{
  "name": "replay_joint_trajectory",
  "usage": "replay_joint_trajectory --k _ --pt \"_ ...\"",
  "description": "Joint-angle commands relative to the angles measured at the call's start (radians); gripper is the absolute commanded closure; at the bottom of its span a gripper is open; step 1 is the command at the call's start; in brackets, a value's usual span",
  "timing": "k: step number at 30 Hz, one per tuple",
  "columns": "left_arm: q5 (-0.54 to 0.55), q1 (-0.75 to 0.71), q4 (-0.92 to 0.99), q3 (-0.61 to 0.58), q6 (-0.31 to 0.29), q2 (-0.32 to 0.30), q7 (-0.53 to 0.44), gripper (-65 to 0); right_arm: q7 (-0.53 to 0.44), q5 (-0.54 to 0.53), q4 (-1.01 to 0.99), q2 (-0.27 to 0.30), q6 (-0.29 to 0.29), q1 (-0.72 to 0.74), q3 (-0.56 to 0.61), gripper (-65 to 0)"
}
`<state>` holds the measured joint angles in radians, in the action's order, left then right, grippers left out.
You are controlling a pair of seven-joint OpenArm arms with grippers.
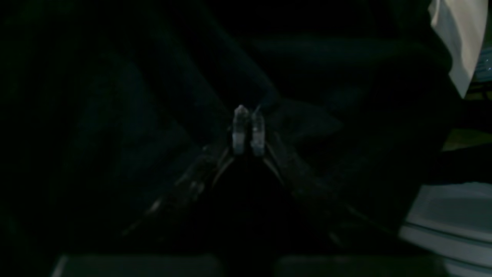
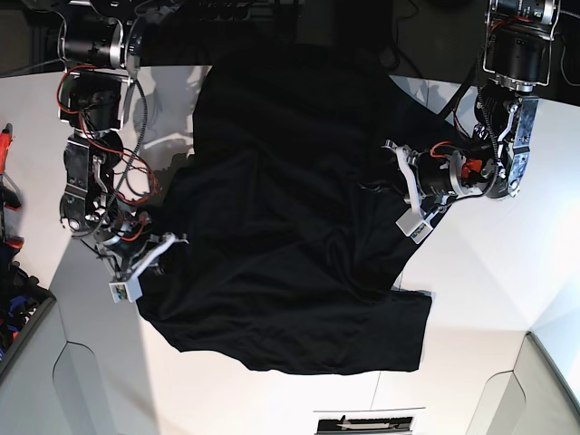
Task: Layout the t-shirt on the table in an organized manner, then fold the t-shirt properly
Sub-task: 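Lower the shirt onto the table with both grippers, spreading it, then pull the shirt edges apart with both grippers to flatten it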
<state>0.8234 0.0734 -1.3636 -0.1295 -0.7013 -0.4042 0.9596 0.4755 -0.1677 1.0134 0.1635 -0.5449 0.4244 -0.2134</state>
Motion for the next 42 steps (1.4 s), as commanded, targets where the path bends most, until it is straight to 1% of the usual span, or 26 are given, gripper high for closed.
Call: replay_joint_trajectory --k 1,4,7,9,11,13,15,20,23,26,28,32,34,36,39,42 --pt "-0.047 0.006 -0.011 0.005 0.006 -0.012 -0.001 0.0 -0.028 -0.015 0.003 0.023 -0.002 0.031 -0.001 0.0" --pt "-0.112 0.007 -0.011 0.005 0.010 -0.014 -0.018 0.0 -0.026 -0.015 -0.010 0.053 -0.002 0.021 0.000 0.0" --pt "-0.174 0.008 -0.011 0.005 0.011 -0.027 -0.070 0.0 0.003 -0.035 -0.010 0.083 -0.002 0.004 -0.001 0.0" --pt "-0.217 0.013 -0.011 0.005 0.041 -0.038 -0.109 0.0 0.047 -0.097 -0.009 0.107 -0.002 -0.016 -0.001 0.0" --pt "-0.254 0.029 -0.010 0.005 0.063 -0.045 -0.143 0.0 0.072 -0.160 -0.008 0.129 -0.014 -0.043 -0.001 0.0" --pt "-0.291 0.059 -0.002 0.005 0.066 -0.045 -0.156 0.0 0.075 -0.208 0.005 0.143 -0.025 -0.082 -0.001 0.0" --pt "-0.293 0.097 0.020 0.005 0.066 -0.045 -0.162 0.0 0.080 -0.241 0.044 0.146 -0.028 -0.134 -0.001 0.0" --pt "-0.293 0.213 0.158 0.005 0.069 -0.030 -0.195 0.0 0.126 -0.334 0.225 0.129 -0.027 -0.294 -0.001 0.0" --pt "-0.298 0.290 0.269 0.005 0.069 -0.005 -0.209 0.0 0.133 -0.342 0.350 0.111 -0.027 -0.390 -0.001 0.0" --pt "-0.335 0.365 0.372 0.005 0.069 0.024 -0.242 0.0 0.139 -0.348 0.472 0.093 -0.027 -0.481 -0.001 0.0" --pt "-0.356 0.410 0.429 0.005 0.069 0.040 -0.265 0.0 0.154 -0.360 0.547 0.072 -0.027 -0.535 -0.001 0.0" --pt "-0.391 0.485 0.496 0.003 0.069 0.061 -0.268 0.0 0.161 -0.371 0.674 0.012 -0.027 -0.613 -0.001 0.0" --pt "-0.389 0.513 0.497 0.003 0.070 0.058 -0.264 0.0 0.161 -0.362 0.718 -0.007 -0.026 -0.619 -0.002 0.0" --pt "-0.352 0.543 0.492 0.003 0.071 0.048 -0.241 0.0 0.130 -0.328 0.748 -0.015 -0.001 -0.608 -0.012 0.0" --pt "-0.224 0.573 0.447 0.003 0.067 0.014 -0.146 0.0 0.078 -0.280 0.761 -0.014 0.029 -0.565 -0.057 0.0" --pt "-0.071 0.562 0.355 0.003 0.027 -0.038 -0.033 0.0 0.077 -0.254 0.761 -0.014 0.038 -0.502 -0.108 0.0"
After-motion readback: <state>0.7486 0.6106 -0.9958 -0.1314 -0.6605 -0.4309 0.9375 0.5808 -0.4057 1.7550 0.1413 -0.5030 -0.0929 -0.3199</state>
